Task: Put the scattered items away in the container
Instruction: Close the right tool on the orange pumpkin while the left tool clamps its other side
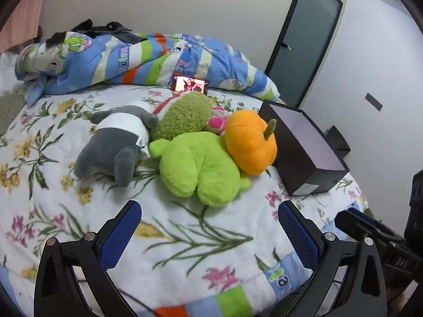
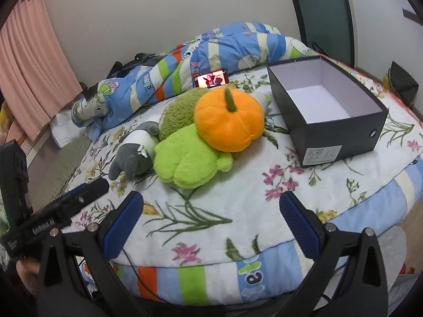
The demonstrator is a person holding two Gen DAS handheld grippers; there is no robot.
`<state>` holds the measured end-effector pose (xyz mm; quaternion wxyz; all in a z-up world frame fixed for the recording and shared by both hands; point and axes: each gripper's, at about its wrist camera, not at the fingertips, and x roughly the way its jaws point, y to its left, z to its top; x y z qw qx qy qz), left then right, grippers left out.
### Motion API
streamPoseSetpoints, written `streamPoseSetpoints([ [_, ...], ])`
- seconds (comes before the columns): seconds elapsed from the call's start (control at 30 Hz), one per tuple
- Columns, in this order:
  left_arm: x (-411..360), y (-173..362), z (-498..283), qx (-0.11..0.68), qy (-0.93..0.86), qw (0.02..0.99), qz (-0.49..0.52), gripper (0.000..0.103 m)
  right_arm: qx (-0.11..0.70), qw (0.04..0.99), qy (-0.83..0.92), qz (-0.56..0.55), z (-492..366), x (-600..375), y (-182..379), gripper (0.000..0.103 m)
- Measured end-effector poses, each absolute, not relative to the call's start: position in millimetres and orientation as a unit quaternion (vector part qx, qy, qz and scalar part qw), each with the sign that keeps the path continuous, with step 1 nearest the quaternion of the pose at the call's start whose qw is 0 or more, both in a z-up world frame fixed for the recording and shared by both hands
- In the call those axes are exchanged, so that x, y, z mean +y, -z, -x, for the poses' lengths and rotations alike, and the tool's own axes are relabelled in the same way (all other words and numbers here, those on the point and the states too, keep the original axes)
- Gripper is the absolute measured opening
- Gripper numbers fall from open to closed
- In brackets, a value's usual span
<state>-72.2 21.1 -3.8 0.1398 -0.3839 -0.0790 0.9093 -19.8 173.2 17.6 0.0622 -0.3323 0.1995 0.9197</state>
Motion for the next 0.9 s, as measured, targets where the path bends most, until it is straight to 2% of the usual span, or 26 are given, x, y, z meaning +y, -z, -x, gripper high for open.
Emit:
streamPoseSetpoints([
  [0.07, 26, 7, 83, -0.080, -0.906, 0.148, 0.388, 0.103, 0.210, 0.056, -0.914, 0.342, 26, 180, -10, 0.089],
  [0.3, 38, 21, 118, -0.136, -0.878, 0.191, 0.417, 0.103, 0.241, 0.037, -0.893, 0.379, 57, 196, 22, 0.089],
  [0.47, 40, 24, 150, -0.159, -0.869, 0.184, 0.430, 0.103, 0.204, 0.048, -0.903, 0.374, 85, 196, 28, 0.089],
  [0.6, 44, 23, 177, -0.158, -0.869, 0.182, 0.433, 0.103, 0.182, 0.059, -0.912, 0.363, 108, 199, 33, 0.089],
  [0.9, 66, 36, 232, -0.136, -0.846, 0.197, 0.477, 0.103, 0.201, 0.053, -0.905, 0.372, 157, 217, 61, 0.089],
])
